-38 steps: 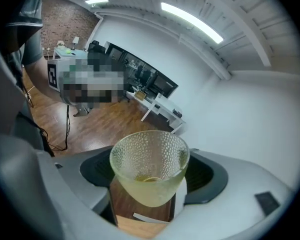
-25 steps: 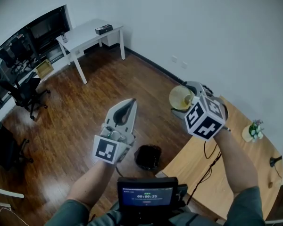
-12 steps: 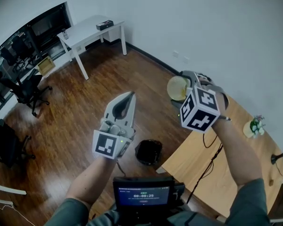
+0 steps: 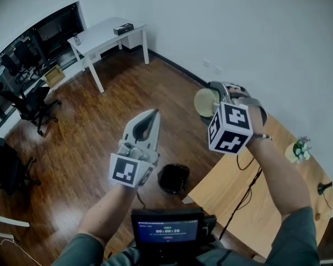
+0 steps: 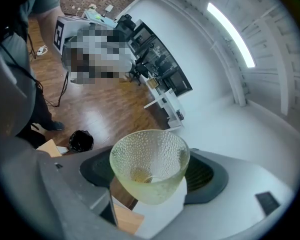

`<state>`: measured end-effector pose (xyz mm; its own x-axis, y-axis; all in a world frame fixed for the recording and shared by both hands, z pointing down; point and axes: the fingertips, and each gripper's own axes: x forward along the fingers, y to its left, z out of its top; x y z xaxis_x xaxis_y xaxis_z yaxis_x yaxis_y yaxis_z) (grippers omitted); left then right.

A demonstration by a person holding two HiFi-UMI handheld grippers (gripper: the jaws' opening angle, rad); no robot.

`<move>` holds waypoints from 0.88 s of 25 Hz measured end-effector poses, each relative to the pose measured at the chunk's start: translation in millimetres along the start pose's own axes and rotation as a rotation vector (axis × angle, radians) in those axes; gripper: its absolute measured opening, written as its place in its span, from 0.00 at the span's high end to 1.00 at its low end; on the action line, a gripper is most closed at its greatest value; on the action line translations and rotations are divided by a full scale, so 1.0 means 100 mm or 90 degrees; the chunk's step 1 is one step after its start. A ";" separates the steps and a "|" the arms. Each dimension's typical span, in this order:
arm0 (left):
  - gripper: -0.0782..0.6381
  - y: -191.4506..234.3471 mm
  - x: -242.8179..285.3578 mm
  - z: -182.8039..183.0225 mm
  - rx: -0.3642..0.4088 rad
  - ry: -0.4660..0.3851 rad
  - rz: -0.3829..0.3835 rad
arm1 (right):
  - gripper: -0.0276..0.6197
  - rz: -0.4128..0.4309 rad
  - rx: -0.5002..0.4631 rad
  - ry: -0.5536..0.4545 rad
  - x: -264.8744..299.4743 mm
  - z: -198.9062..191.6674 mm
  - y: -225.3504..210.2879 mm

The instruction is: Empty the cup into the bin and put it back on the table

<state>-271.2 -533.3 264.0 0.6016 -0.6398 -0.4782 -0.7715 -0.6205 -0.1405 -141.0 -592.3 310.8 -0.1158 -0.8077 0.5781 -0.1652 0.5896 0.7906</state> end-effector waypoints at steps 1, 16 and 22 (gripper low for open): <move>0.90 0.00 0.00 0.02 0.002 -0.004 -0.001 | 0.34 0.001 -0.002 0.000 0.00 0.01 0.00; 0.90 0.10 -0.09 0.05 0.013 0.007 0.004 | 0.34 -0.026 -0.063 0.040 0.02 0.09 -0.08; 0.90 0.11 -0.10 0.01 0.007 0.018 0.004 | 0.34 -0.014 -0.089 0.027 -0.03 0.27 -0.09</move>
<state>-285.8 -534.0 266.5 0.6020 -0.6565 -0.4546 -0.7776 -0.6114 -0.1468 -165.5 -594.8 296.8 -0.0713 -0.8214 0.5659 -0.0292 0.5688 0.8220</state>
